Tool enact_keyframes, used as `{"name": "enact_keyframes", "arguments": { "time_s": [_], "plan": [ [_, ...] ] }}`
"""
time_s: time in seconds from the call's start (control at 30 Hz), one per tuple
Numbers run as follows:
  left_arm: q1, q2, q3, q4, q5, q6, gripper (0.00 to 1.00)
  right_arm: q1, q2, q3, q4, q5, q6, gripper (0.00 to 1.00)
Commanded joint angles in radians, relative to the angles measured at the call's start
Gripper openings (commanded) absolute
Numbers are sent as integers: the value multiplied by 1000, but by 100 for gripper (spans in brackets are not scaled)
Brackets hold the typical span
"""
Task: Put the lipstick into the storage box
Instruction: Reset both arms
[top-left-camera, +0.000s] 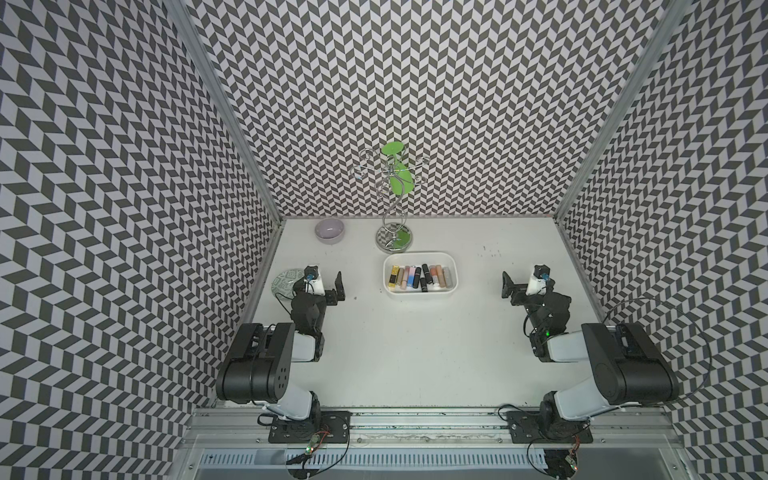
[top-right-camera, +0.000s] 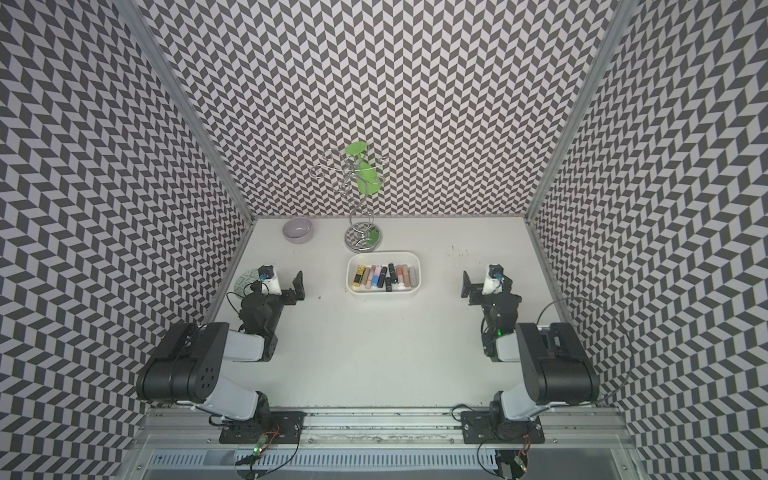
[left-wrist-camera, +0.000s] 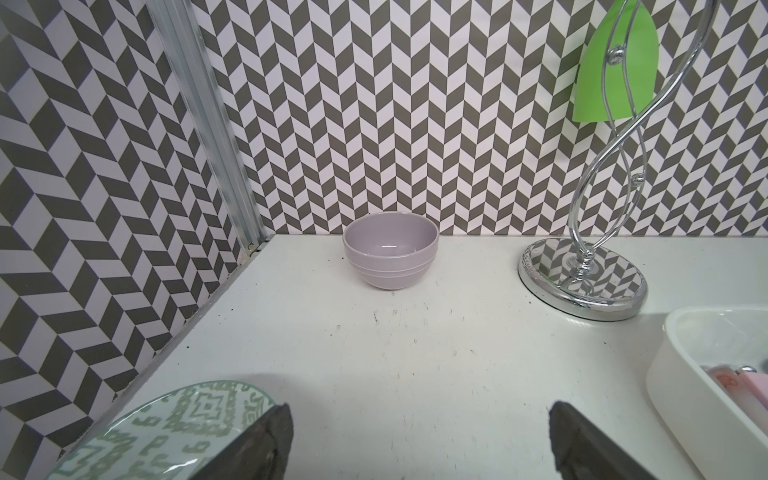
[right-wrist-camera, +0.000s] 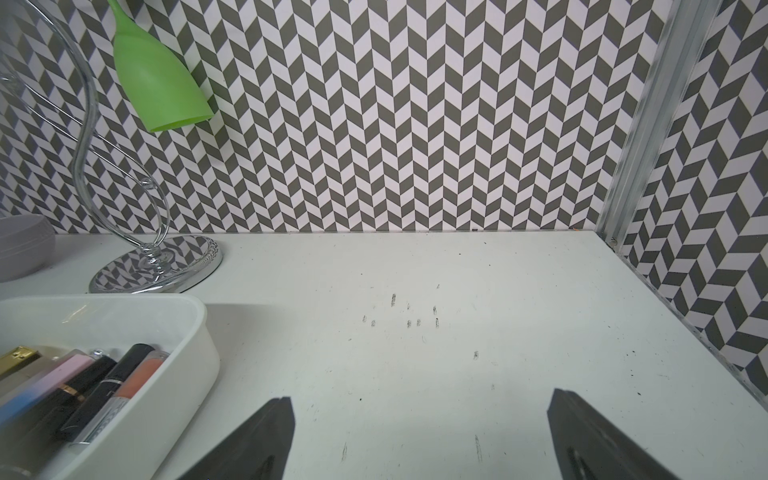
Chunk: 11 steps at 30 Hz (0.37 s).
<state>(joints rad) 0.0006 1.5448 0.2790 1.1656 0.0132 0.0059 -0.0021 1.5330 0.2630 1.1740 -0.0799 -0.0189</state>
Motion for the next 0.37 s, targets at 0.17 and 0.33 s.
{"name": "enact_keyframes", "arguments": {
  "time_s": [0.17,0.33],
  "plan": [
    [-1,-1,12,6,4,-1,99,7,10,18,30,-4,-10,100],
    [1,-1,12,5,4,-2,99,7,3,13,33,-3,-10,100]
  ]
}}
